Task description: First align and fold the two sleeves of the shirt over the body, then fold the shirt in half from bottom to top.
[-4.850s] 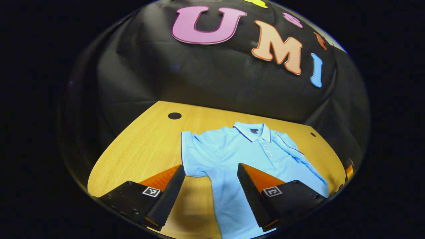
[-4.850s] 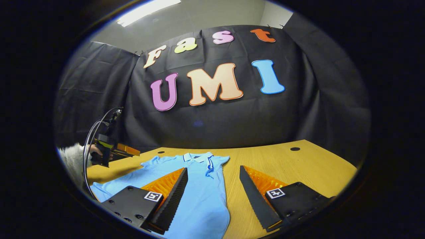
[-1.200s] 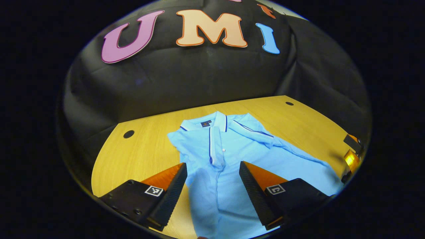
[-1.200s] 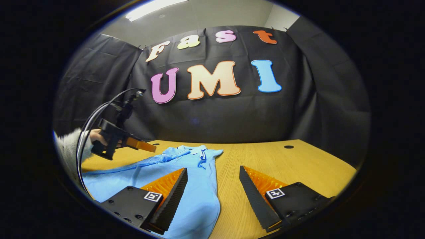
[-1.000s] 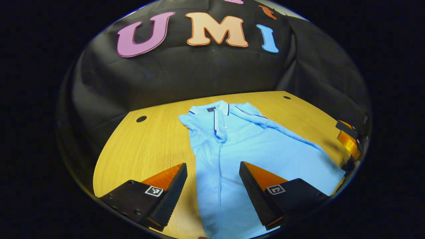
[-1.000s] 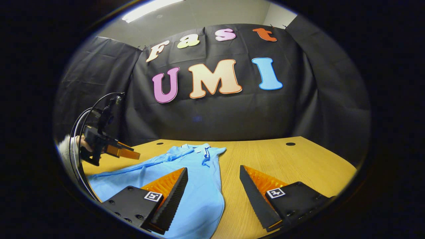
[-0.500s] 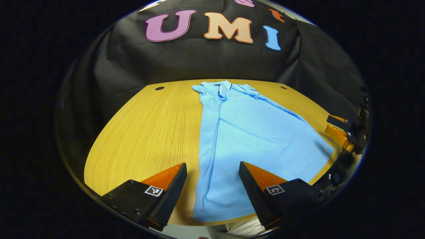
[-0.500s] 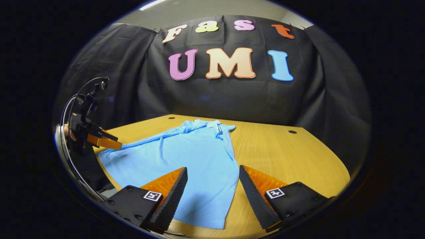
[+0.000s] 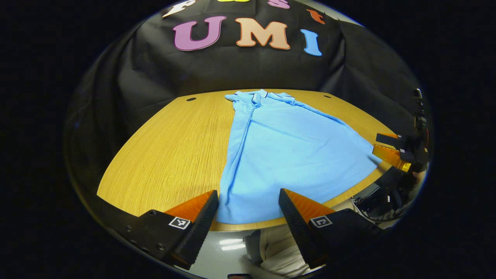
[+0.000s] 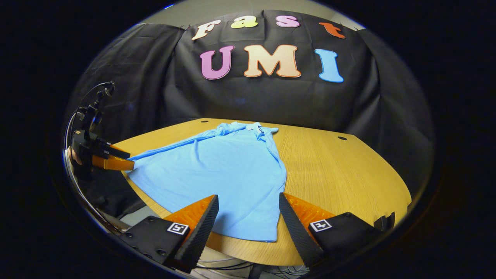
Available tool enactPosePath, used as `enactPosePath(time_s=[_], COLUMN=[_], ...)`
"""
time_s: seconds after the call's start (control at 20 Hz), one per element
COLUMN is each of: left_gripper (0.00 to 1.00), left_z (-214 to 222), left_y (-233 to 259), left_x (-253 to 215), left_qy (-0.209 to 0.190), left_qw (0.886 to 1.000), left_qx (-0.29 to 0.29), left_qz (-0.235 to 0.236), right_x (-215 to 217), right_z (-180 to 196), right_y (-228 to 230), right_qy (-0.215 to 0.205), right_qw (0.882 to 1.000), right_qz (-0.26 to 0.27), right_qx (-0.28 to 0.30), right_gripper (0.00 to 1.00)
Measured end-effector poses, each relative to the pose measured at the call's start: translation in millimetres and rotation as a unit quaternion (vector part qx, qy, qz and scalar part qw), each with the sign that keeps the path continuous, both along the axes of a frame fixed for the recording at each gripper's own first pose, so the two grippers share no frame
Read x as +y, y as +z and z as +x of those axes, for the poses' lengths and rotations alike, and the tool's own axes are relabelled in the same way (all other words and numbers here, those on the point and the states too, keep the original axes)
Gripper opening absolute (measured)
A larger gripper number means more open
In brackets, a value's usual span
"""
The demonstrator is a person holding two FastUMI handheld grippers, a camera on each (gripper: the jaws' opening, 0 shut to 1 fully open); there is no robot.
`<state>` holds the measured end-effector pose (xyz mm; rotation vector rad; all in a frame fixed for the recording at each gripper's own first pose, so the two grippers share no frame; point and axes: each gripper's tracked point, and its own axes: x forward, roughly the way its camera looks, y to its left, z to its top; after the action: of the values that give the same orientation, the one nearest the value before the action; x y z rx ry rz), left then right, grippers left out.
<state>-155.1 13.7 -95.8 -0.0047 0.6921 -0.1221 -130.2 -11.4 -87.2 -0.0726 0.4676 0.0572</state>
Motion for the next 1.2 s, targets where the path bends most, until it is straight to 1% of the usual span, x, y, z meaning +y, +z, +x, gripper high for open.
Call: enactPosePath(time_s=[0.2, 0.35, 0.45, 0.55, 0.6, 0.65, 0.7, 0.75, 0.8, 0.85, 0.9, 0.95, 1.0, 1.05, 1.1, 1.15, 1.2], left_gripper=[0.98, 0.99, 0.99, 0.97, 0.94, 0.86, 0.8, 0.67, 0.61, 0.46, 0.37, 0.21, 0.15, 0.07, 0.05, 0.05, 0.04], left_z=[-4, -3, -1, -1, -1, 0, 1, 1, 3, 3, 5, 4, 4, 4, 4, 4, 5], left_y=[-3, -3, -5, -4, -5, -4, -3, -4, -3, -3, -3, -3, -2, -3, -3, -2, -2], left_x=[0, 0, -1, -5, -8, -13, -16, -20, -25, -28, -32, -33, -35, -34, -34, -35, -36], left_qy=[0.014, 0.023, 0.032, 0.033, 0.03, 0.026, 0.02, 0.014, 0.009, 0.005, 0.001, -0.001, -0.002, -0.002, -0.005, -0.012, -0.012], left_qw=[1.0, 1.0, 0.999, 0.999, 0.999, 0.999, 0.999, 0.999, 0.999, 0.999, 0.998, 0.998, 0.998, 0.998, 0.998, 0.998, 0.998], left_qx=[0.001, -0.008, -0.019, -0.025, -0.025, -0.026, -0.027, -0.028, -0.03, -0.032, -0.035, -0.035, -0.037, -0.037, -0.04, -0.044, -0.047], left_qz=[-0.012, -0.019, -0.02, -0.018, -0.021, -0.024, -0.026, -0.029, -0.036, -0.042, -0.048, -0.052, -0.055, -0.056, -0.055, -0.053, -0.051], right_x=[-2, 1, 5, 12, 14, 18, 21, 24, 28, 30, 33, 33, 33, 34, 35, 35, 36], right_z=[-8, -9, -10, -8, -9, -8, -7, -8, -7, -8, -8, -8, -8, -9, -6, -8, -8], right_y=[-17, -19, -20, -20, -21, -21, -21, -22, -21, -22, -22, -24, -23, -23, -24, -23, -22], right_qy=[-0.004, -0.009, -0.007, 0.0, 0.004, 0.009, 0.013, 0.018, 0.022, 0.024, 0.029, 0.027, 0.027, 0.029, 0.027, 0.028, 0.029], right_qw=[1.0, 0.999, 0.999, 0.999, 0.999, 0.999, 0.999, 0.998, 0.998, 0.998, 0.998, 0.998, 0.998, 0.999, 0.999, 0.999, 0.999], right_qz=[0.009, 0.035, 0.037, 0.042, 0.046, 0.049, 0.05, 0.052, 0.054, 0.053, 0.054, 0.051, 0.045, 0.038, 0.036, 0.031, 0.026], right_qx=[0.025, 0.027, 0.019, 0.013, 0.013, 0.014, 0.016, 0.016, 0.016, 0.016, 0.016, 0.016, 0.017, 0.016, 0.015, 0.013, 0.011], right_gripper=[0.98, 0.97, 0.97, 0.9, 0.81, 0.76, 0.66, 0.58, 0.48, 0.39, 0.29, 0.25, 0.14, 0.14, 0.1, 0.05, 0.05])
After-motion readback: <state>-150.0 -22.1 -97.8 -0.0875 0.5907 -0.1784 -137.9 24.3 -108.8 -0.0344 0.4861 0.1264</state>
